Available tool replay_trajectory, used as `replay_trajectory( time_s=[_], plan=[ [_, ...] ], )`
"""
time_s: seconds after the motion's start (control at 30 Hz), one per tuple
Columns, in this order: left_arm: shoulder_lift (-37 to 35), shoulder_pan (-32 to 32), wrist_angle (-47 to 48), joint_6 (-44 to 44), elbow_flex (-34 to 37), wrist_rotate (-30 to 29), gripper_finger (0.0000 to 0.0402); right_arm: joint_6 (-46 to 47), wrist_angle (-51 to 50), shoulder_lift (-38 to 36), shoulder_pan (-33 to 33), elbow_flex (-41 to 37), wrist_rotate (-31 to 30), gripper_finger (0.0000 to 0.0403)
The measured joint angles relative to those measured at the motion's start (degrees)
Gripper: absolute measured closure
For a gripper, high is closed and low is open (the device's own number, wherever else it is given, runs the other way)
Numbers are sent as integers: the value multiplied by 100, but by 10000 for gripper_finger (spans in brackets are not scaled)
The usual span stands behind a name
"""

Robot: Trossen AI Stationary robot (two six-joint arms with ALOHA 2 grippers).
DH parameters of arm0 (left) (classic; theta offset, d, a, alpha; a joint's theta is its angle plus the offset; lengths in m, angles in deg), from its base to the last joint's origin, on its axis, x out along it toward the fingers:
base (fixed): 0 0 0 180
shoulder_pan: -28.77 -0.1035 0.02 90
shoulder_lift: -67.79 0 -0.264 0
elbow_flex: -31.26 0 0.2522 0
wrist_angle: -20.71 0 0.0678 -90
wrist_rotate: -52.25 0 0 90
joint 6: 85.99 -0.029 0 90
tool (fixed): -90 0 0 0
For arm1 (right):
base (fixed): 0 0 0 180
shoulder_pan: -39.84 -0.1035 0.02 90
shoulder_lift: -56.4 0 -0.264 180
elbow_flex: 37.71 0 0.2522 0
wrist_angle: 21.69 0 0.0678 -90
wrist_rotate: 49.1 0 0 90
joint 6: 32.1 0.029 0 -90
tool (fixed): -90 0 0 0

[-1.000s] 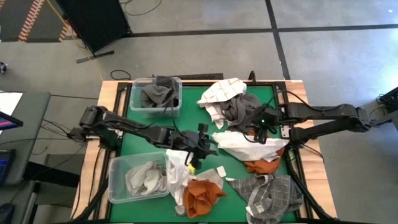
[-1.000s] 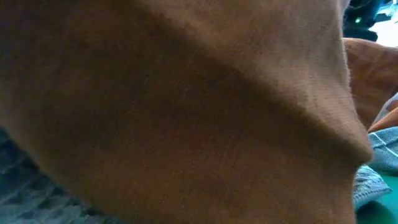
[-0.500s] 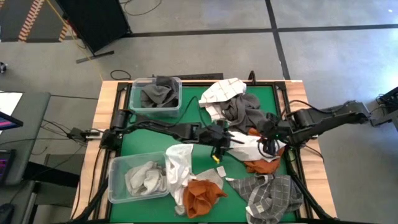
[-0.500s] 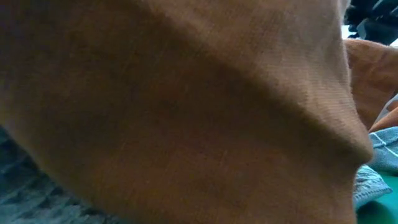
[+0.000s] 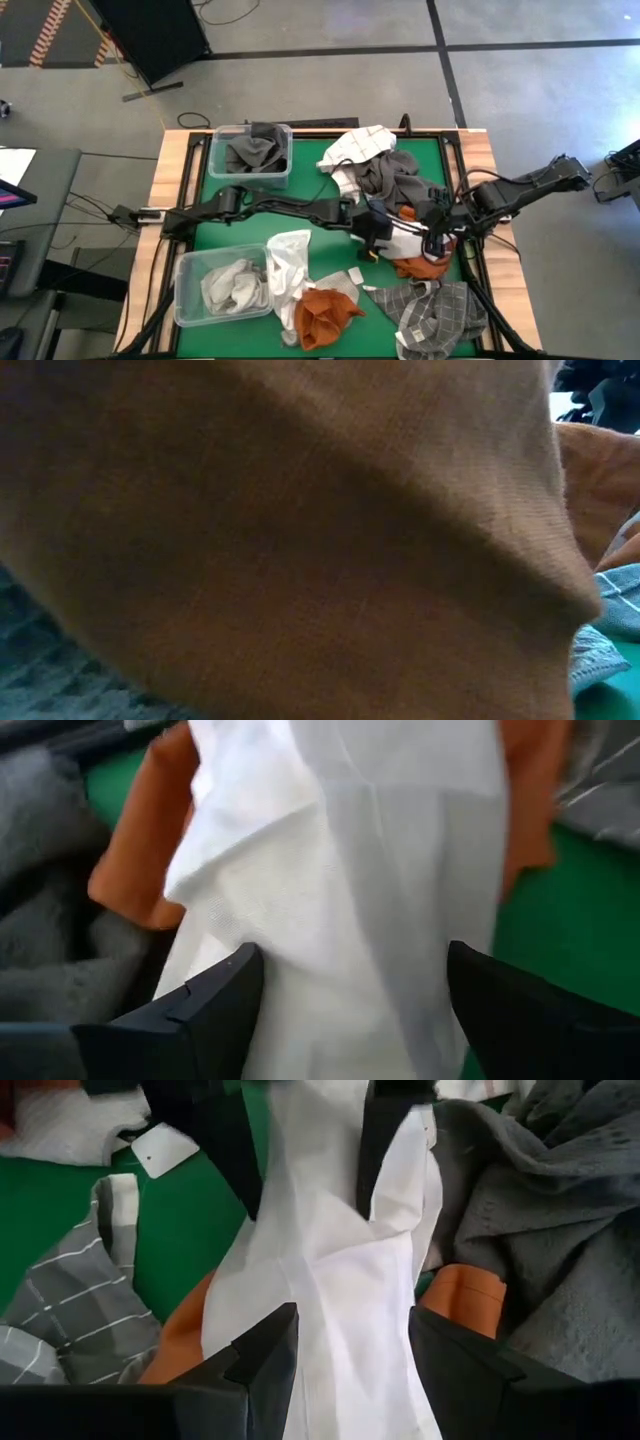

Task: Sort towels by color in basket
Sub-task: Put the white towel into the bottom transparent bin

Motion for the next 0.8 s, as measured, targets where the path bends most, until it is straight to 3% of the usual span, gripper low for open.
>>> replay_trajectory(
  time_s=[0.1, 0.17, 0.4, 0.63, 0.8],
  plan=[
    [86, -4, 97, -163, -96, -221, 126, -2, -1, 4, 4, 0, -39, 184],
    [77, 2, 102, -272, -105, -256, 162, -2, -6, 2, 5, 0, -50, 184],
    [-306, 195, 612, -864, -118, -266, 380, -21, -22, 3, 4, 0, -67, 184],
    [-1196, 487, 1790, -931, -111, -686, 399, -23, -103, 0, 6, 0, -143, 184],
    [-2129, 926, 2799, -799, -111, -1490, 400, -48, -107, 0, 6, 0, -234, 184]
  ],
)
